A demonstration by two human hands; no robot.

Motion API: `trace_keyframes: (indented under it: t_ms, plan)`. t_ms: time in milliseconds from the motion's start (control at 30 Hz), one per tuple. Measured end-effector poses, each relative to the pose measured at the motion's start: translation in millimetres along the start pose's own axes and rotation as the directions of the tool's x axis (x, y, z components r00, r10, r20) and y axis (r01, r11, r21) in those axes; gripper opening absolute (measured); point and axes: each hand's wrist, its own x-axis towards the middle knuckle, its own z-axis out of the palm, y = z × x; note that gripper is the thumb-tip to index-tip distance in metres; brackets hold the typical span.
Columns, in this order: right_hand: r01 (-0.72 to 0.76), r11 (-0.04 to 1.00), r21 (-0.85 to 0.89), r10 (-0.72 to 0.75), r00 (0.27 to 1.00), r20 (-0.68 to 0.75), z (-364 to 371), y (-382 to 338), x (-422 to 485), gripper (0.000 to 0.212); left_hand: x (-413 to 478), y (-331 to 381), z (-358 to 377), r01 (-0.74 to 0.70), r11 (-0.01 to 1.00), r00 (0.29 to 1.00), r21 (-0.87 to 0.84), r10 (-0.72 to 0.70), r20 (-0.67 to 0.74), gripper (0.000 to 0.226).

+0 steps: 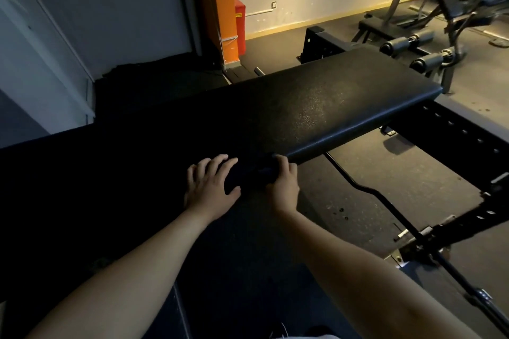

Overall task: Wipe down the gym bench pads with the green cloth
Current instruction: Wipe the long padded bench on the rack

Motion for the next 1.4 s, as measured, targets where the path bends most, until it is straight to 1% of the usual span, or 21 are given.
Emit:
trace_keyframes:
  t_ms: [67, 133, 200, 267, 333, 400, 467, 533, 567, 633, 667, 700, 733, 800, 833, 900, 967, 1100, 1233, 1333, 1400]
  plan:
    - [-0.003, 1.000, -0.008, 0.003, 1.000, 0.016, 11, -2, -8, 0.049, 1, -1, 0, 0.001, 1.000, 1.000, -0.007, -0.001, 0.005, 0.073]
    - [0.028, 0.999, -0.025, -0.027, 0.998, 0.054, 18, -1, -14, 0.049, 1, -2, 1, -0.001, 1.000, 1.000, -0.015, 0.001, 0.009, 0.074]
    - [0.119, 0.992, -0.027, -0.115, 0.984, 0.135, 23, 0, -21, 0.047, 2, -3, 1, -0.011, 1.000, 1.000, -0.017, 0.011, 0.011, 0.076]
    - [0.219, 0.975, -0.016, -0.211, 0.953, 0.219, 25, -3, -27, 0.049, 1, -5, 0, -0.023, 1.000, 1.000, -0.013, 0.023, 0.018, 0.080]
    - [0.243, 0.970, -0.007, -0.234, 0.941, 0.243, 18, -4, -25, 0.054, 0, -6, 0, -0.034, 0.999, 0.999, -0.016, 0.035, 0.028, 0.083]
    - [0.213, 0.977, 0.019, -0.213, 0.959, 0.187, 4, -3, -17, 0.057, -1, -6, -2, -0.038, 0.999, 0.998, -0.034, 0.039, 0.042, 0.081]
    - [0.121, 0.987, 0.105, -0.126, 0.991, 0.044, -14, -2, -5, 0.058, -1, -7, -3, -0.037, 0.998, 0.998, -0.051, 0.039, 0.055, 0.076]
    - [0.035, 0.986, 0.164, -0.023, 0.997, -0.075, -26, -2, 7, 0.055, -1, -7, -4, -0.031, 0.998, 0.997, -0.063, 0.035, 0.063, 0.073]
    - [0.009, 0.987, 0.158, 0.006, 0.995, -0.095, -27, -3, 10, 0.053, -1, -7, -4, -0.030, 0.997, 0.997, -0.065, 0.034, 0.065, 0.072]
    - [0.007, 0.994, 0.113, -0.002, 0.999, -0.044, -22, -7, 9, 0.050, -2, -6, -3, -0.019, 0.998, 0.998, -0.062, 0.022, 0.059, 0.072]
    - [0.038, 0.996, 0.087, -0.039, 0.999, 0.015, -16, -9, 4, 0.049, -2, -4, -3, -0.004, 0.998, 0.998, -0.065, 0.008, 0.057, 0.073]
    - [0.103, 0.994, 0.046, -0.106, 0.991, 0.080, -9, -11, -1, 0.049, -1, -2, -4, 0.015, 0.997, 0.998, -0.071, -0.011, 0.059, 0.074]
    - [0.206, 0.978, 0.006, -0.205, 0.970, 0.134, -1, -13, -7, 0.048, 2, 0, -5, 0.031, 0.997, 0.998, -0.072, -0.027, 0.062, 0.075]
    - [0.414, 0.909, -0.049, -0.395, 0.892, 0.218, 12, -15, -16, 0.046, 5, 6, -7, 0.046, 0.997, 0.996, -0.060, -0.042, 0.074, 0.078]
    - [0.478, 0.876, -0.065, -0.449, 0.858, 0.251, 14, -14, -16, 0.046, 5, 9, -7, 0.054, 0.997, 0.996, -0.055, -0.049, 0.079, 0.080]
    - [0.562, 0.817, -0.128, -0.509, 0.808, 0.298, 11, -10, -10, 0.049, 6, 15, -8, 0.072, 0.996, 0.994, -0.052, -0.068, 0.084, 0.084]
    - [0.602, 0.769, -0.216, -0.522, 0.786, 0.332, 1, 0, -1, 0.054, 9, 21, -7, 0.055, 0.997, 0.996, -0.048, -0.051, 0.075, 0.086]
    - [0.578, 0.734, -0.356, -0.486, 0.814, 0.319, -27, 20, 25, 0.057, 30, 48, -9, -0.060, 0.992, 0.997, -0.112, 0.065, 0.045, 0.087]
    - [0.511, 0.748, -0.423, -0.447, 0.859, 0.247, -52, 37, 53, 0.056, 52, 84, -8, -0.092, 0.981, 0.990, -0.172, 0.109, 0.092, 0.085]
    - [0.441, 0.767, -0.466, -0.393, 0.897, 0.203, -73, 46, 70, 0.059, 58, 97, 4, -0.077, 0.990, 0.987, -0.118, 0.092, 0.131, 0.076]
    - [0.376, 0.803, -0.463, -0.335, 0.926, 0.172, -88, 52, 80, 0.058, 58, 100, 11, -0.068, 0.995, 0.990, -0.067, 0.076, 0.122, 0.070]
